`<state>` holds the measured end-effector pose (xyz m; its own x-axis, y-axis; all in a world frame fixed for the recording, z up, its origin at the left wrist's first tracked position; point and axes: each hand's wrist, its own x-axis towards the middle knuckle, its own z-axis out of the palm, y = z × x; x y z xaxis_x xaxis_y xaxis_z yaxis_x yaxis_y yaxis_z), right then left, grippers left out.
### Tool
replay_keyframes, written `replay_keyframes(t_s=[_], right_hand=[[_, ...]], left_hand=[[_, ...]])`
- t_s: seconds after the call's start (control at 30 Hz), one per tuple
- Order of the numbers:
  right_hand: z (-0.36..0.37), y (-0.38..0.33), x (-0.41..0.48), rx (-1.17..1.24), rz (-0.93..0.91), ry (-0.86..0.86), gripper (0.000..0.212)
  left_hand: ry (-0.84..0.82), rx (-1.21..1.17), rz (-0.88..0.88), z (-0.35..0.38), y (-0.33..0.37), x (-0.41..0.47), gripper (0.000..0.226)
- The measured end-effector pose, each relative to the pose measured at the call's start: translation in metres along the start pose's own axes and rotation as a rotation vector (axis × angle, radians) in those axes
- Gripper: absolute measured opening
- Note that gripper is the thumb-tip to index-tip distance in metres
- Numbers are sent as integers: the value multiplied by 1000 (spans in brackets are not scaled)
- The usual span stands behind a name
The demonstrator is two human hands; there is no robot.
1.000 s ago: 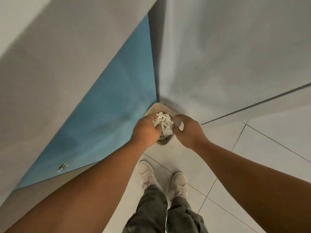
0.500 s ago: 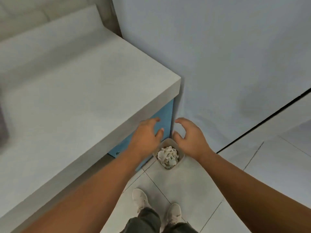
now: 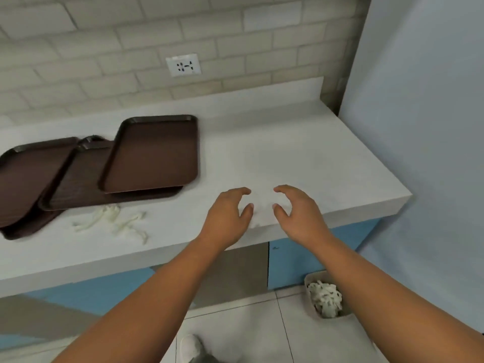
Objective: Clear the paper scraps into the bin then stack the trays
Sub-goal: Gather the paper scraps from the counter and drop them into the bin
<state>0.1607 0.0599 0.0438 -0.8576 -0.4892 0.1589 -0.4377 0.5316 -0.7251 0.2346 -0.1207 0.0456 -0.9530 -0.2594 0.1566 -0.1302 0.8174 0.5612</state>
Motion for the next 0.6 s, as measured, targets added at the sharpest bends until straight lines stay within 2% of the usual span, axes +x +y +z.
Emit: replay_keyframes(t_s=[0.2,0.4,0.6], right_hand=[[80,-70,28,-13,-90,-179,41],[173,-136,51,-71,-169,-338,41],[257,-187,68,-221,-248,-464,53]], left_hand=[[110,61,-162,-68,-90,-22,35],[147,149,-286,-128,-197,-39,29],[115,243,-294,-170,-290,-48,26]])
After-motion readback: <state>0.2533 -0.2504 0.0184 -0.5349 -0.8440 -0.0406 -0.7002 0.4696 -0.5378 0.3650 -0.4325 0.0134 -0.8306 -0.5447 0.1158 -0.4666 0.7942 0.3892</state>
